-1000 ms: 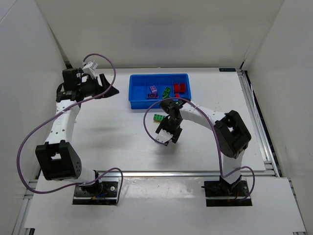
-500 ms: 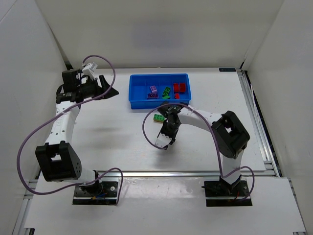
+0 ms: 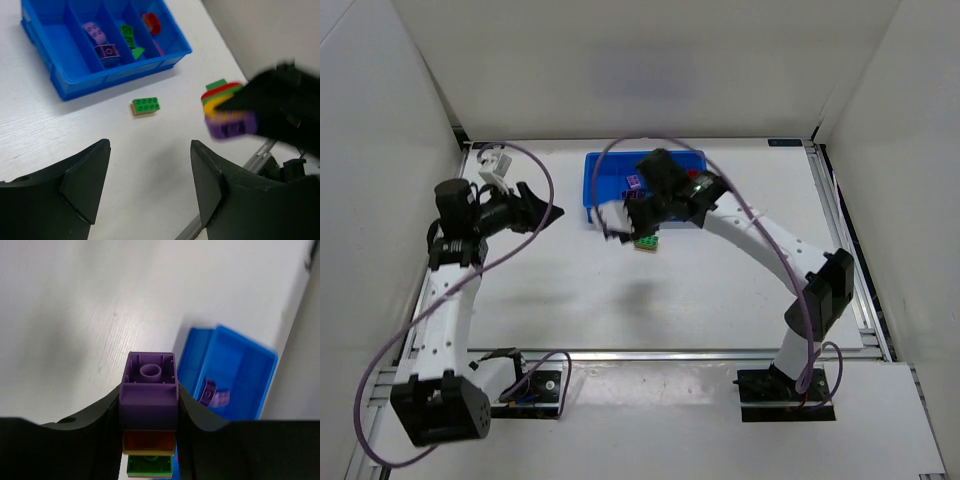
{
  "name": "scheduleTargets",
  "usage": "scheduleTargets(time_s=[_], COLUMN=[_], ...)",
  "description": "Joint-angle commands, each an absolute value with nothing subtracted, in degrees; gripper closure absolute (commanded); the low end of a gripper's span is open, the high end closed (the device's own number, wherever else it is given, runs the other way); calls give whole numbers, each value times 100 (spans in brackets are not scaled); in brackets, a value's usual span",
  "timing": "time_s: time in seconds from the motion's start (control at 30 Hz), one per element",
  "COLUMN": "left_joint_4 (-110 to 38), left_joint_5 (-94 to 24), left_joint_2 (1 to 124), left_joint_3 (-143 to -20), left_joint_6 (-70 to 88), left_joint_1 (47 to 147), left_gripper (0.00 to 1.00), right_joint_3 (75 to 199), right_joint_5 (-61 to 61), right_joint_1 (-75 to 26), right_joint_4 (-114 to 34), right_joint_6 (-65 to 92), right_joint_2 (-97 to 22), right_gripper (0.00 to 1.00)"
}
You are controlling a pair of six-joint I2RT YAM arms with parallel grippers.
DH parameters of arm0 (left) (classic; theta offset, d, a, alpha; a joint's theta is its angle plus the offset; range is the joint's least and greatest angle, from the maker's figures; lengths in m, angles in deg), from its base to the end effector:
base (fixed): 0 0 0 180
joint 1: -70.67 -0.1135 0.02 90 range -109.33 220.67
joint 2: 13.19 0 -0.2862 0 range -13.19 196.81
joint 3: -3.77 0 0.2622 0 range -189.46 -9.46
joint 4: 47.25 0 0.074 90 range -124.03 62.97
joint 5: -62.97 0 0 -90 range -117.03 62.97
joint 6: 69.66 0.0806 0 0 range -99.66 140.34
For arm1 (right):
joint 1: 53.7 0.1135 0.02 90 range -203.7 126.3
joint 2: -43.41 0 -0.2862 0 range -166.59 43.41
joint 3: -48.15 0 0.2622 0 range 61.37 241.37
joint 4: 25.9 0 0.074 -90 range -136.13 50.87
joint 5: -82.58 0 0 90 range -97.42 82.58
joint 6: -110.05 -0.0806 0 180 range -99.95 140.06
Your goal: Sort the legos into containers by color
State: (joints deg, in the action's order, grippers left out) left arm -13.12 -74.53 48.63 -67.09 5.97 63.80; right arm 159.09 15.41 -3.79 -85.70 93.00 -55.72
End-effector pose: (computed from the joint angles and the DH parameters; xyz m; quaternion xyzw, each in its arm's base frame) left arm 0.2654 -0.0279 0.3525 0.0701 0.7990 -0.3712 0.4679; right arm 0.2474 0.3425 0.3396 -0.8376 0.3753 0.1109 0.3812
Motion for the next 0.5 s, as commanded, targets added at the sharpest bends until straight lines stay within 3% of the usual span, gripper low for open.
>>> scheduleTargets(time_s=[0.0, 0.27, 0.47], left_joint_4=[-1978, -2410, -2392], left_joint_5=[-7843, -8468, -8143], left_joint_2=[4114, 3497, 3707], left_joint_3=[-6072, -5516, -5885], left_joint_6=[311, 495, 1241], left_joint_1=[6364, 6478, 6909], left_gripper=[24, 21, 22], right_joint_3=[16918, 16702, 15719], right_joint_5=[2060, 5599, 6280], right_joint_1=[-1123, -2828, -3164], right_joint_4=[-8824, -8089, -5559], right_joint_6=[5570, 1454, -1788], right_joint_2=[-5659, -6186, -6389], right_gripper=[100, 100, 100])
